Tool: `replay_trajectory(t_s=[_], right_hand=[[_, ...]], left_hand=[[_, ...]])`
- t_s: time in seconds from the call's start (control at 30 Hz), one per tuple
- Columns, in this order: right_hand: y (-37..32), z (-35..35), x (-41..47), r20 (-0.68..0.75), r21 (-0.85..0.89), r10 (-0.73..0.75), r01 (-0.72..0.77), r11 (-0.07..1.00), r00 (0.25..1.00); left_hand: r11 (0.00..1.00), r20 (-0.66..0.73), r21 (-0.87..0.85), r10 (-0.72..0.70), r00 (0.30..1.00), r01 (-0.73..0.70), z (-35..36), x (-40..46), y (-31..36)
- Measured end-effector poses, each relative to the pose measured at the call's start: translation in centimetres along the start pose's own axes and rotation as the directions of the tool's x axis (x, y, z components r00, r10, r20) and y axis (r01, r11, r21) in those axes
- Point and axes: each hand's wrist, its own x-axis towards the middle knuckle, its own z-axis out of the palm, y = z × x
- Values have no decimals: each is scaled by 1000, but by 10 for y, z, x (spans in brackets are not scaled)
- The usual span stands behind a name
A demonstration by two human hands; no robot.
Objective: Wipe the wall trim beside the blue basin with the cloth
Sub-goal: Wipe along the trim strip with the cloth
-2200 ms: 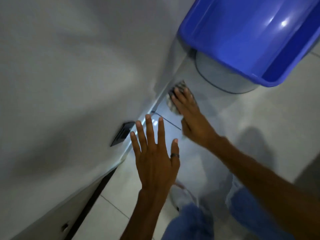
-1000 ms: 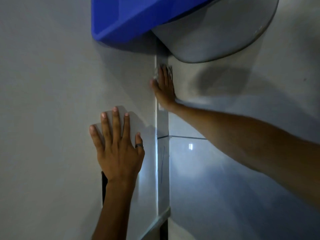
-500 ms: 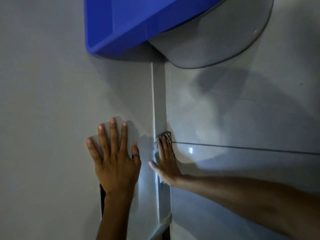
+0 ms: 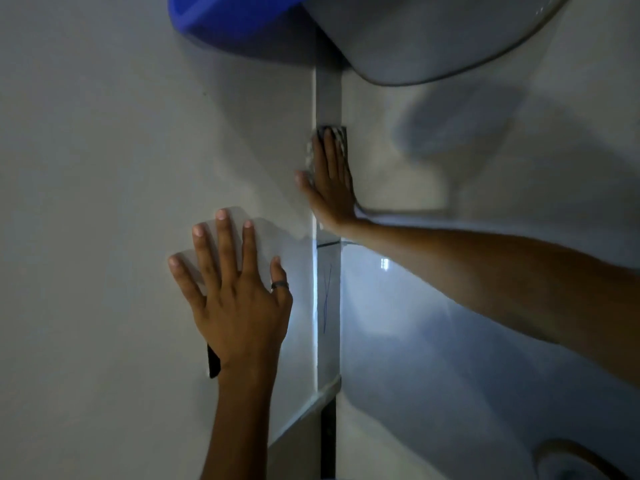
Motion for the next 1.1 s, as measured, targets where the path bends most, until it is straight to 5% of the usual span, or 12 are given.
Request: replay_trajectory(t_s=[0.2,0.33,0.4,0.6,0.77,0.93,1.1], right_hand=[[39,47,-211,391,-19,20,-14,1000,920],[60,45,-319,760,-29,-3,39,999,650],[64,41,-327,804,-23,-11,48,999,594],[32,32,-179,389,61,54,-84,995,920],[12,11,-55,109,71,56,-64,995,992],[18,18,-72,189,8,42,-44,999,981],[44,24,-188,511,10,-24,23,1000,859]], left_hand=[[999,-1,18,-32,999,32,8,-19,-5],[998,-30,25,-58,998,59,14,-20,-1],[998,-49,39,-57,997,59,15,-21,-2],[998,-21,7,-66,998,66,16,-20,-1],[995,9,-30,-91,996,91,13,-19,2],[996,-12,-7,-87,996,87,11,12,10],[991,-6,-37,-129,992,129,1,52,24]])
